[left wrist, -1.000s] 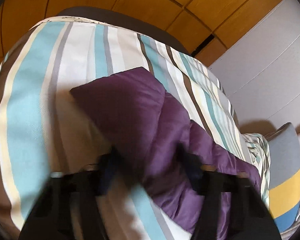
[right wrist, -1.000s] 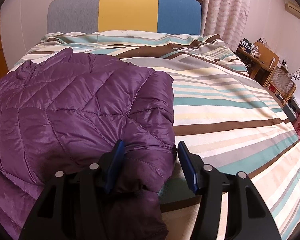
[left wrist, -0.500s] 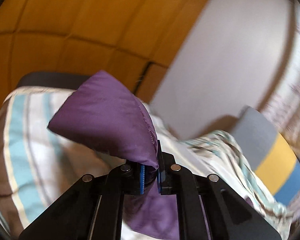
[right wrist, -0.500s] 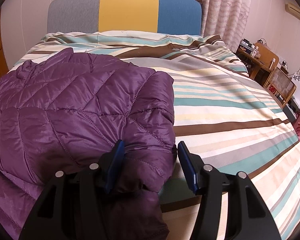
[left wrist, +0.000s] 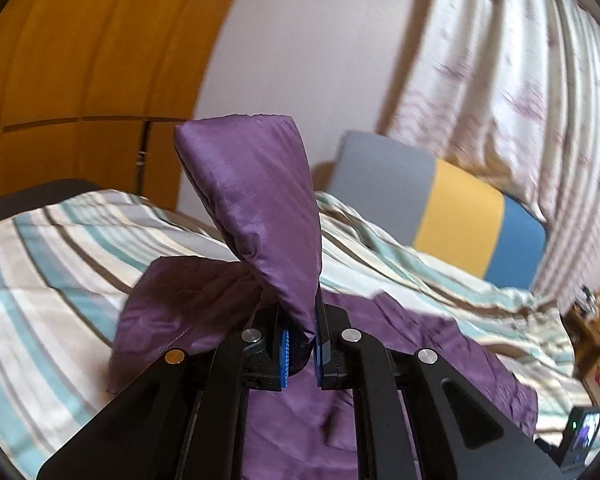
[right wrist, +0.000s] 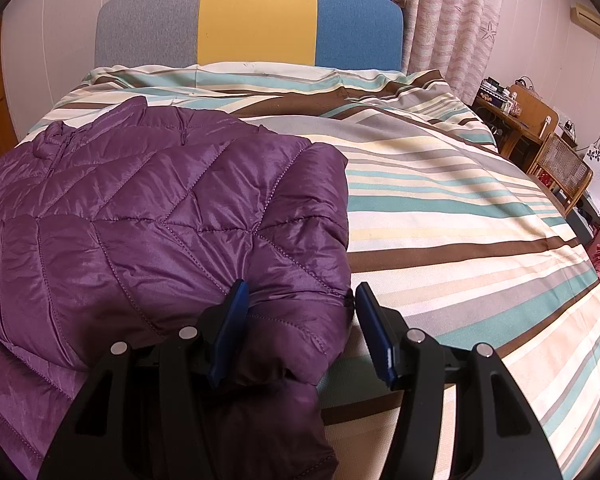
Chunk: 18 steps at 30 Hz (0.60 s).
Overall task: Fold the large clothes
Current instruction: 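Lift the sleeve with the left tool, fold it across the body, release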
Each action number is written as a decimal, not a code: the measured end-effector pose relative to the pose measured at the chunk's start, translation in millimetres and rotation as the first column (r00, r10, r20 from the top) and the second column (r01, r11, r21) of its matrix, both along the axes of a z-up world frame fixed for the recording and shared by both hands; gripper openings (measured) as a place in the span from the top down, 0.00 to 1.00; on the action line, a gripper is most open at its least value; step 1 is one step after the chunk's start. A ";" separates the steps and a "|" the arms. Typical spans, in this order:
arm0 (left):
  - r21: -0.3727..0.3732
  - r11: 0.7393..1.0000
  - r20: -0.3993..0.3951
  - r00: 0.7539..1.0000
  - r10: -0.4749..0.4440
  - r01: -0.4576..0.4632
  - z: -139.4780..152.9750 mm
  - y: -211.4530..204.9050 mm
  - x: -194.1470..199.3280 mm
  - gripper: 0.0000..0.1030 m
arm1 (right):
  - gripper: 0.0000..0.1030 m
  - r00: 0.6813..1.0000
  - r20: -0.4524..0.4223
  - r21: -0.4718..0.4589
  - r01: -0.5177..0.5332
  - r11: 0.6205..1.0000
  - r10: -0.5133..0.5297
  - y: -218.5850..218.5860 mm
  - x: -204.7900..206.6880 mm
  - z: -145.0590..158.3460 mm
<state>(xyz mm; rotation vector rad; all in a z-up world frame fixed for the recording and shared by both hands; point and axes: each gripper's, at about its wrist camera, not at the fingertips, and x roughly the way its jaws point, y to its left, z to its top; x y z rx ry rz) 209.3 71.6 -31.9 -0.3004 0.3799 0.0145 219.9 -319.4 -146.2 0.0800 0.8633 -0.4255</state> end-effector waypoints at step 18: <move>0.130 0.962 -0.090 0.969 -0.229 0.240 -32.7 -123.8 7.4 0.91 | 0.47 1.000 0.006 0.018 -0.002 1.000 0.002 -2.8 -0.4 0.6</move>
